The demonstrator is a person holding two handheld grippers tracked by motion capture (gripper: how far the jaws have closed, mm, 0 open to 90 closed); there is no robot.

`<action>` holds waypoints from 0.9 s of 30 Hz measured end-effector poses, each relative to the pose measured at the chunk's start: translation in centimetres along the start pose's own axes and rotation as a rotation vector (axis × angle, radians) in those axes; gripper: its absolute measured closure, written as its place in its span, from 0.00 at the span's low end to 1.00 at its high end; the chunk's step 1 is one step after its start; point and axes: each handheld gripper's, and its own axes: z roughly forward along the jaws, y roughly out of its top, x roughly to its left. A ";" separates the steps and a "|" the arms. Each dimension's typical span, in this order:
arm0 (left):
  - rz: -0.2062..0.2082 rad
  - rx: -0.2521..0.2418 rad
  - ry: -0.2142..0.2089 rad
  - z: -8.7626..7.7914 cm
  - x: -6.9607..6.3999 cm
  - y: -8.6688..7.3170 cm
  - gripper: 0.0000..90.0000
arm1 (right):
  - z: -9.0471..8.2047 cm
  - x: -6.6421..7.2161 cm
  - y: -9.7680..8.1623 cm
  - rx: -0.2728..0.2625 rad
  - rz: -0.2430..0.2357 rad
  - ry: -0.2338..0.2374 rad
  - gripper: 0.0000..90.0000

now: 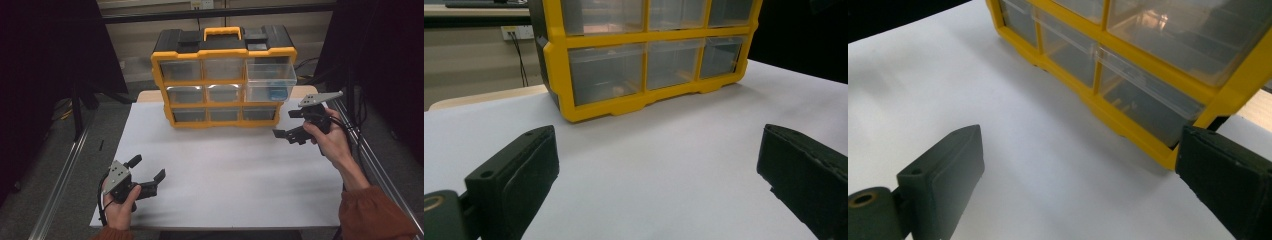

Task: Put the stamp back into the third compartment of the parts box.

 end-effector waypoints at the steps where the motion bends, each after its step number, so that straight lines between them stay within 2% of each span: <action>1: -0.003 -0.010 -0.002 0.1 0.0 0.0 0.04 | 0.4 0.0 -0.8 -0.002 0.008 -0.009 0.06; 2: 0.018 0.004 -0.002 0.0 0.1 0.0 0.04 | 0.4 0.0 -0.8 -0.002 0.008 -0.009 0.06; 4: 0.027 0.012 0.003 0.0 0.1 0.1 0.04 | 0.7 0.0 -1.7 -0.017 0.033 -0.013 0.05; 7: 0.023 0.011 0.005 0.0 0.1 0.0 0.04 | 1.3 0.4 -3.4 -0.036 0.059 -0.006 0.04; 11: 0.013 0.010 0.003 0.1 0.0 0.0 0.04 | 1.8 0.8 -4.5 -0.056 0.089 -0.002 0.05; 16: 0.016 0.007 0.002 0.1 0.0 -0.1 0.04 | 2.8 1.5 -6.7 -0.094 0.119 -0.021 0.05; 17: 0.017 0.010 0.005 0.1 0.0 -0.1 0.04 | 3.0 1.7 -7.5 -0.108 0.140 -0.026 0.05; 18: 0.019 0.012 0.012 0.0 0.0 0.0 0.04 | 3.0 1.7 -7.5 -0.108 0.140 -0.026 0.05; 19: 0.003 -0.005 0.006 0.0 -0.1 0.0 0.04 | 3.0 1.9 -8.1 -0.116 0.139 -0.048 0.05; 20: 0.003 -0.005 0.006 0.0 -0.1 0.0 0.04 | 3.0 1.9 -8.1 -0.116 0.139 -0.048 0.05; 21: 0.009 -0.009 0.019 -0.1 -0.2 0.1 0.04 | 2.9 2.2 -8.7 -0.140 0.134 -0.080 0.05; 23: 0.022 -0.001 0.022 -0.2 -0.1 0.1 0.04 | 2.9 2.2 -8.8 -0.147 0.132 -0.089 0.05; 26: 0.012 -0.008 0.022 -0.2 -0.1 0.0 0.04 | 2.6 2.8 -9.6 -0.152 0.152 -0.104 0.05; 27: 0.008 -0.012 0.019 -0.2 -0.1 0.0 0.04 | 2.2 3.4 -10.3 -0.161 0.151 -0.134 0.05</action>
